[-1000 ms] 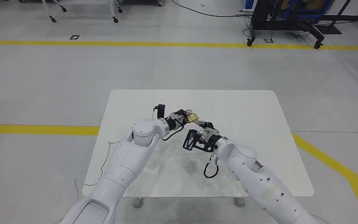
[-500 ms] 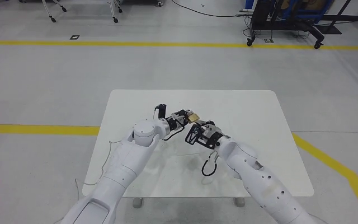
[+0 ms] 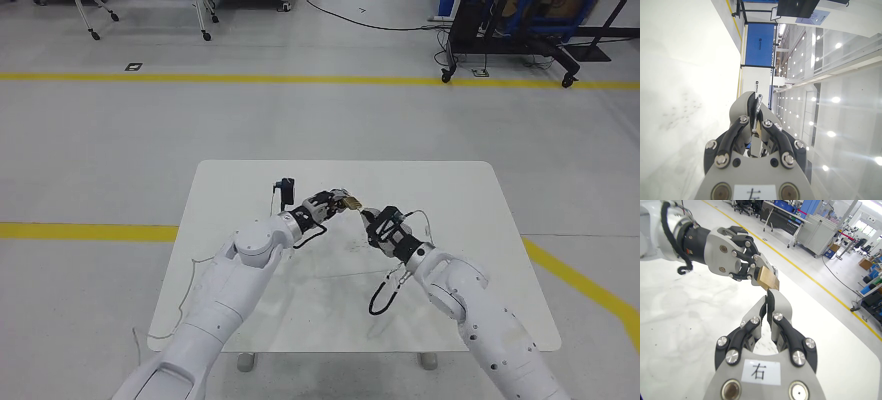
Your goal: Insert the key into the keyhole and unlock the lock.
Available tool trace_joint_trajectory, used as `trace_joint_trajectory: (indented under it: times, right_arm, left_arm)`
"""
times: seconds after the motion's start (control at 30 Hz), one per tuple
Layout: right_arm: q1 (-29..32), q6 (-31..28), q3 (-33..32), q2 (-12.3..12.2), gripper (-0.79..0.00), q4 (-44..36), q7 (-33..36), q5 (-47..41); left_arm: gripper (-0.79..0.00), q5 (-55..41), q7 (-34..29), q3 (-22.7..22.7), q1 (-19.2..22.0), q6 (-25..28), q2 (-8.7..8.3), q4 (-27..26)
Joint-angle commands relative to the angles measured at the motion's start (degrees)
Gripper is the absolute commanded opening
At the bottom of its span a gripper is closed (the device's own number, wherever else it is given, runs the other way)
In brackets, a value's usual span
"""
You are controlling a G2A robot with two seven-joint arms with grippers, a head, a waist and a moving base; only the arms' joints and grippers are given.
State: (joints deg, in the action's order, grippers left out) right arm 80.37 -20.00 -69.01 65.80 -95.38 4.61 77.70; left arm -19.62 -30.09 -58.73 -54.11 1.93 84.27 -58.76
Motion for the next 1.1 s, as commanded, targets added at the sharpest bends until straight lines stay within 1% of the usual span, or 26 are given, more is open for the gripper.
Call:
trace_joint_trajectory:
  times: [0.0, 0.13, 0.37, 0.4, 0.43, 0.47, 0.6, 0.7, 0.73, 0.87, 1.07]
  right_arm:
    - [0.38, -1.62, -1.08, -0.1, -0.785, 0.23, -1.17, -2.71]
    - [0.58, -3.99, -2.27, -0.17, -0.785, 1.07, -2.29, -6.62]
    - [0.24, -3.89, -2.02, -0.14, -0.785, 0.98, -1.33, -5.88]
    - [0.24, -3.83, -1.98, -0.13, -0.588, 0.93, -1.26, -5.93]
    - [0.23, -3.47, -2.13, -0.16, -0.348, 0.84, -0.95, -5.49]
    - [0.37, -2.96, -2.44, -0.18, 0.0, 0.57, -0.95, -5.47]
    - [2.45, -1.26, -6.43, -0.44, 0.0, -0.42, -3.27, -9.86]
    - [4.95, -1.43, -10.48, -0.81, 0.0, -2.18, -4.17, -14.05]
    - [5.28, -1.4, -10.95, -0.86, 0.0, -2.46, -4.26, -14.35]
    - [5.28, -1.4, -10.95, -0.86, 0.0, -2.46, -4.26, -14.35]
    - [5.28, -1.4, -10.95, -0.86, 0.0, -2.46, -4.26, -14.35]
  left_arm:
    - [-0.785, 0.37, 0.0, -0.08, -0.26, 0.93, -0.04, -0.28]
    - [-0.785, 1.55, -0.16, -0.14, -0.71, 2.64, -0.15, -0.82]
    - [-0.785, 1.87, -0.68, -0.41, -1.2, 2.68, -0.26, -1.28]
    - [-0.785, 1.96, -0.74, -0.28, -1.16, 2.16, -0.23, -1.07]
    - [-0.785, 2.17, -0.83, -0.04, -1.04, 1.7, -0.18, -0.8]
    - [-0.785, 2.45, -0.96, 0.31, -0.88, 1.15, -0.11, -0.36]
    - [-0.785, 4.42, -0.86, 2.76, 0.13, -0.3, 0.49, 2.73]
    - [-0.785, 5.36, -0.13, 5.21, 1.18, -0.65, 1.37, 6.29]
    - [-0.785, 5.57, 0.03, 6.1, 1.6, -0.58, 1.74, 7.45]
    - [-0.785, 7.97, 1.35, 10.18, 4.08, -1.06, 3.45, 11.4]
    - [-0.785, 11.82, 3.97, 15.15, 8.43, -2.28, 6.15, 17.76]
